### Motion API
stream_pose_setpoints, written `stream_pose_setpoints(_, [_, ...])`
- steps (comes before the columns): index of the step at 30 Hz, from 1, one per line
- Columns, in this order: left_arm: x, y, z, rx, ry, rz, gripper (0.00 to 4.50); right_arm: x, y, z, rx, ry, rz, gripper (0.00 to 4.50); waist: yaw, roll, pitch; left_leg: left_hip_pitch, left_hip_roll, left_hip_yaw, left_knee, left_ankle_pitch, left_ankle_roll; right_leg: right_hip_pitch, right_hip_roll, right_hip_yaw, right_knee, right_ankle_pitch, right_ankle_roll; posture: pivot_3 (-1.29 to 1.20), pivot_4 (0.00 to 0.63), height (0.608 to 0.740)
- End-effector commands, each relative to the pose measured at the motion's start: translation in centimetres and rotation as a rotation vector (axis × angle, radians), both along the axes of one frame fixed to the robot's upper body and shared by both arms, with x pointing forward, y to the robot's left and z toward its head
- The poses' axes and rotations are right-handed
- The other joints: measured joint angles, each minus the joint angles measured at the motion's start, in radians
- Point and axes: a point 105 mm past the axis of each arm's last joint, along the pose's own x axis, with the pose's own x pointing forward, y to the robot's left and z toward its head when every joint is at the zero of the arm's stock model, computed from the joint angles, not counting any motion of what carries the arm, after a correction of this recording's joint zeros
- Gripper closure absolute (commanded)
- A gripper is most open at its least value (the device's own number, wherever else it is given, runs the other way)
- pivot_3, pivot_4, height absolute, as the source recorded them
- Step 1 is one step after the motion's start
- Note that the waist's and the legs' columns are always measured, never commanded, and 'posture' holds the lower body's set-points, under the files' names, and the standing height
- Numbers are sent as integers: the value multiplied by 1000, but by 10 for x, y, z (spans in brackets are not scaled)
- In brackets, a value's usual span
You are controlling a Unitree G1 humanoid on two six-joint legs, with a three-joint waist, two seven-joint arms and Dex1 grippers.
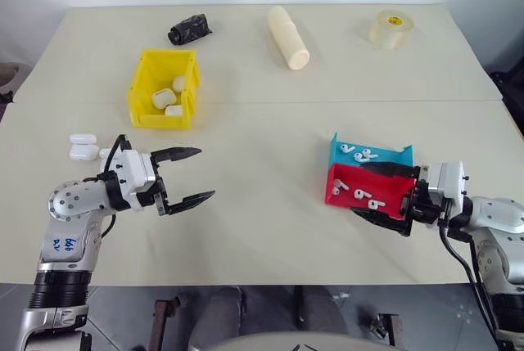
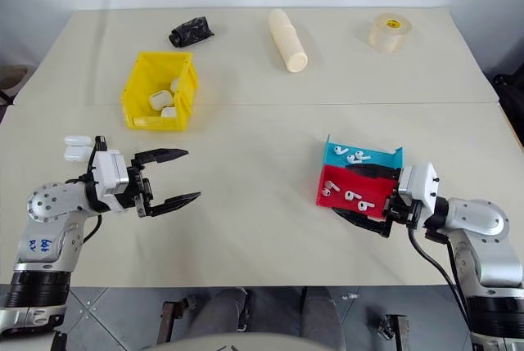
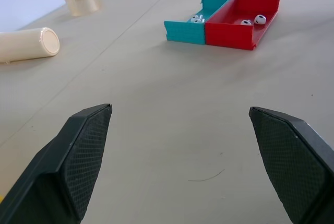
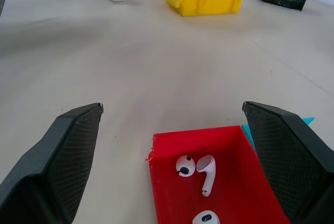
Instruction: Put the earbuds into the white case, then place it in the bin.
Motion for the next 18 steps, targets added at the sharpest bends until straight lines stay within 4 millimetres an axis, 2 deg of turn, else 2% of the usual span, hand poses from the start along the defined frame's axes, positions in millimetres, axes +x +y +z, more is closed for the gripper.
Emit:
stream_pose_setpoints(1, [-2, 0, 12, -4, -64, 14, 12, -1, 4, 2, -1, -23, 24, 0, 0, 0, 0, 0, 0, 0, 0, 0, 0, 0, 0, 0, 0, 0, 0, 0, 150, 740])
stream_pose_setpoints(6, [-1, 1, 13, -27, -55, 43, 12, 1, 7, 1, 3, -19, 39, 0, 0, 0, 0, 0, 0, 0, 0, 0, 0, 0, 0, 0, 0, 0, 0, 0, 150, 740])
stream_pose_setpoints(11, [-2, 13, 13, -58, -37, 135, 12, 2, 15, 0, 15, -15, 74, 0, -3, 0, 0, 0, 0, 0, 0, 0, 0, 0, 0, 0, 0, 0, 0, 0, 150, 740])
stream_pose_setpoints(15, [-3, 43, 10, -128, 2, 378, 12, 2, 31, 3, 49, -30, 139, 0, -8, 0, 0, 0, 1, 0, 0, 0, 0, 0, 0, 0, 0, 0, 0, 0, 150, 740])
stream_pose_setpoints(18, [-13, 70, 6, -168, -6, 598, 12, 0, 46, 8, 78, -49, 194, 0, -14, 0, 0, 0, 1, 0, -1, 0, 0, -1, 0, 1, 0, 0, 0, 0, 150, 740])
